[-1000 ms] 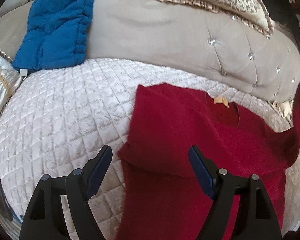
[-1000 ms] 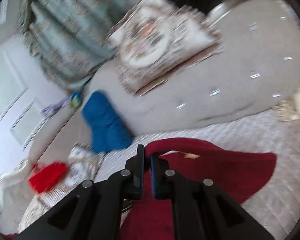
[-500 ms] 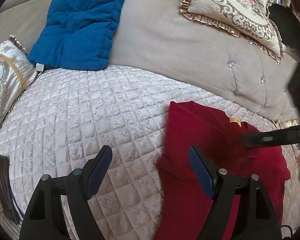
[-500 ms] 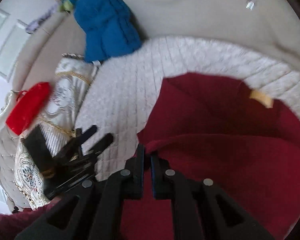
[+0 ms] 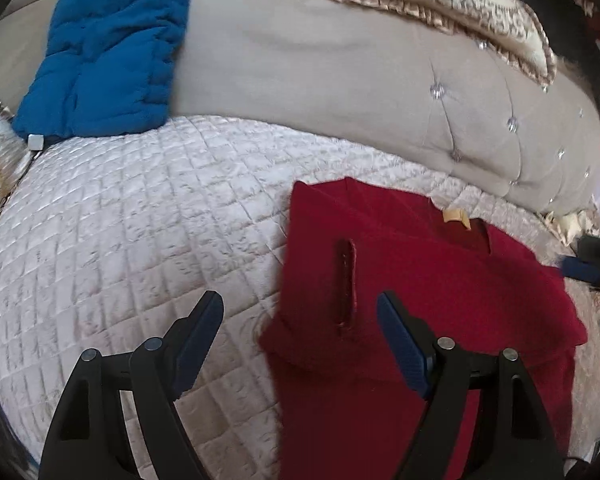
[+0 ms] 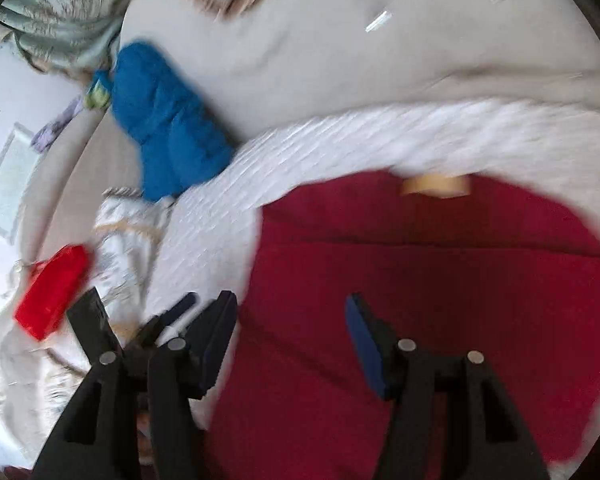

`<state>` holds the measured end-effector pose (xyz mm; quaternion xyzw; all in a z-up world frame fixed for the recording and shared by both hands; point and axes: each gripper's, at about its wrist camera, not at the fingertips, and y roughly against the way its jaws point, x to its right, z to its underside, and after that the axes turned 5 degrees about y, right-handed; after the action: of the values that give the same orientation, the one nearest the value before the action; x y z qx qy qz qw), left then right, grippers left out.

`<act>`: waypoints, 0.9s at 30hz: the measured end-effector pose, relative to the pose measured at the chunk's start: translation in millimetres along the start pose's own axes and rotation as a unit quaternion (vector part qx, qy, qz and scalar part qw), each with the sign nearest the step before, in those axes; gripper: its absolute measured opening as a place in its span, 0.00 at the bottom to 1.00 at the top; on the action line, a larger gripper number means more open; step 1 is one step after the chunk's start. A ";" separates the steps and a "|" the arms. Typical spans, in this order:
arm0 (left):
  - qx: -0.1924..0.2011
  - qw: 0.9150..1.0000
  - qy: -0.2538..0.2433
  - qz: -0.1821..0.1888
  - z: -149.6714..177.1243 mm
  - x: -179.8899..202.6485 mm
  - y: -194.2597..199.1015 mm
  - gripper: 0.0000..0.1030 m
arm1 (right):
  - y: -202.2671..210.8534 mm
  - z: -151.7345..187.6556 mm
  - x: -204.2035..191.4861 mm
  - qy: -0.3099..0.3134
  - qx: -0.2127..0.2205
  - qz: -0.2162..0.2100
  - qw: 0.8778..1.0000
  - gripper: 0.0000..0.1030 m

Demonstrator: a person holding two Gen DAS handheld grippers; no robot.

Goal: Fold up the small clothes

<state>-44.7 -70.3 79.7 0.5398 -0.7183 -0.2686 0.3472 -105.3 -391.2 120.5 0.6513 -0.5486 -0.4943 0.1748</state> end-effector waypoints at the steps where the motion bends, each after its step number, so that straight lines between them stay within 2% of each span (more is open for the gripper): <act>1: -0.001 1.000 -0.002 -0.001 0.2 2.8 -2.7 0.58 | 23.6 6.8 16.2 0.004 0.018 0.061 0.998 0.59; 3: -0.005 1.000 -0.009 -0.006 1.3 10.8 -9.5 0.58 | 59.5 18.8 50.4 -0.014 0.041 0.136 0.990 0.63; 4: -0.008 1.000 -0.010 -0.007 1.6 14.0 -12.7 0.58 | 69.1 22.8 67.8 -0.034 0.045 0.145 0.988 0.65; 7: -0.022 1.000 -0.012 -0.008 3.9 25.3 -24.3 0.58 | 72.1 40.4 106.6 -0.100 0.028 0.138 0.985 0.65; 10: -0.035 0.999 -0.020 -0.013 7.4 37.2 -31.5 0.58 | 50.3 47.3 121.5 -0.113 0.012 0.125 0.986 0.65; 13: -0.038 0.998 -0.040 -0.021 11.6 47.4 -32.0 0.58 | 30.9 45.1 145.0 -0.157 0.023 0.112 0.981 0.66; 15: -0.040 0.998 -0.050 -0.027 13.0 51.5 -32.5 0.58 | 15.3 40.6 153.7 -0.176 0.034 0.118 0.977 0.66; 16: -0.043 0.997 -0.054 -0.029 13.7 52.7 -33.2 0.58 | 11.0 37.7 159.4 -0.170 0.033 0.132 0.976 0.54; 17: -0.044 0.997 -0.056 -0.030 14.0 53.5 -33.9 0.58 | 11.6 34.9 159.8 -0.153 0.034 0.154 0.976 0.14; 18: -0.045 0.997 -0.059 -0.032 14.8 54.1 -34.7 0.58 | 15.6 32.2 158.6 -0.138 0.042 0.161 0.976 0.08; 20: -0.043 0.996 -0.064 -0.036 17.1 53.9 -37.6 0.58 | 28.2 33.8 160.9 -0.124 0.066 0.168 0.976 0.08; 22: -0.051 0.996 -0.059 -0.040 19.4 53.6 -44.6 0.58 | 24.2 38.2 170.5 -0.139 0.047 0.175 0.974 0.08; 24: -0.046 0.997 -0.055 -0.042 20.3 54.1 -45.0 0.58 | 26.3 43.4 166.0 -0.133 0.048 0.182 0.973 0.10; 27: -0.047 0.996 -0.058 -0.040 21.3 55.7 -43.4 0.58 | 47.0 49.6 151.3 -0.135 0.070 0.183 0.971 0.18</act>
<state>-45.8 -135.6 45.3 0.5346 -0.7018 -0.3463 0.3190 -185.9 -525.7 65.9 0.4775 -0.7099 -0.4982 0.1405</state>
